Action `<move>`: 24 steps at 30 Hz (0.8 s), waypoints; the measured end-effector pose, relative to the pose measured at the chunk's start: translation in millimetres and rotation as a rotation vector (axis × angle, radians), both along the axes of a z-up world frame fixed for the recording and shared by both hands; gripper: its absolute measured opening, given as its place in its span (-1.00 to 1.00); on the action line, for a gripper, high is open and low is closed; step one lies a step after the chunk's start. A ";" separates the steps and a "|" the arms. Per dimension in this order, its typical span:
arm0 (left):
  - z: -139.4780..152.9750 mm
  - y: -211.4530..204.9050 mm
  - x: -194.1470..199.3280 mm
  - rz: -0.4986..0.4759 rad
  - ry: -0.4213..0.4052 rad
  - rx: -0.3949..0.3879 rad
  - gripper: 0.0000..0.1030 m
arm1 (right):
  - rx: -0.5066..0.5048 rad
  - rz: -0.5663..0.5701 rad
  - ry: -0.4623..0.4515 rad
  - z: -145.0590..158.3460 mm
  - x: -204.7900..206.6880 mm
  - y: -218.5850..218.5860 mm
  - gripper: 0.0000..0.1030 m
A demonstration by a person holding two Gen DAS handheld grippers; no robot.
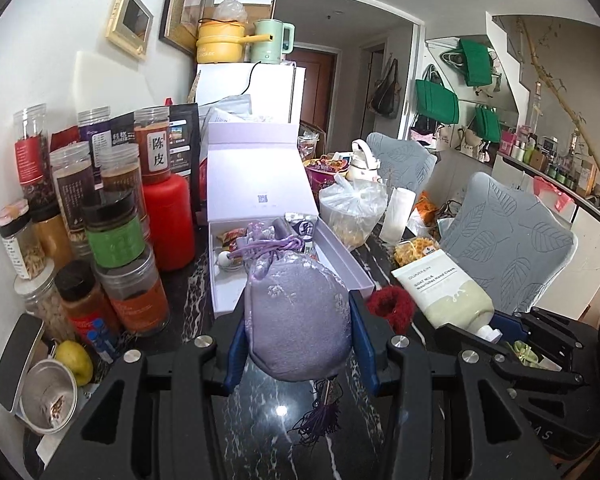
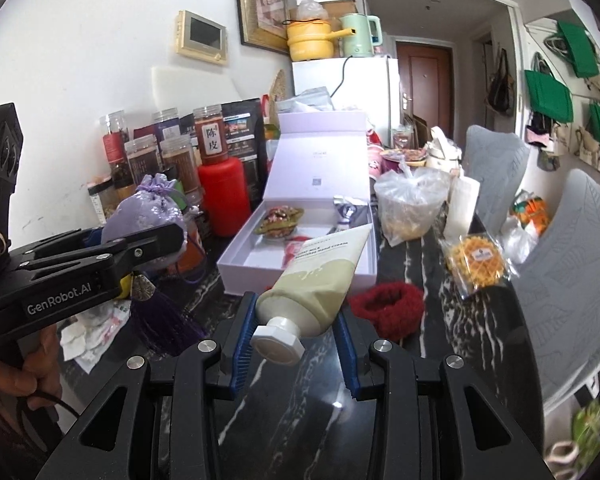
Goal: Organize soft objects
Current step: 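Lift the lavender sachet and hand cream tube toward the white box with both grippers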
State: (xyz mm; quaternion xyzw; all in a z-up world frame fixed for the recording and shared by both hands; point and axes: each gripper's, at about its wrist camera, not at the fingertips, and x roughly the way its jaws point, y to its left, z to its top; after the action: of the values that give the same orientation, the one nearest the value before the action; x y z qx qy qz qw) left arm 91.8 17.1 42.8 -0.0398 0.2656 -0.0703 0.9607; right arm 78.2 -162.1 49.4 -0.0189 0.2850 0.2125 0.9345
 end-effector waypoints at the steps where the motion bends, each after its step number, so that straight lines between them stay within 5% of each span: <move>1: 1.5 -0.7 2.8 -0.002 -0.002 0.000 -0.14 | 0.002 0.004 0.000 1.4 3.1 0.4 -0.29; 24: 41.4 -13.4 98.7 -0.048 -0.105 0.021 -0.14 | -0.012 0.061 -0.098 43.7 92.8 11.8 -0.29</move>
State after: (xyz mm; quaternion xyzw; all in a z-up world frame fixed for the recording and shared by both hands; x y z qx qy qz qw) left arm 190.5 3.7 84.2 -0.0193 0.2163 -0.0927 0.9717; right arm 171.0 -150.3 93.1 -0.0437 0.2396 0.2380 0.9402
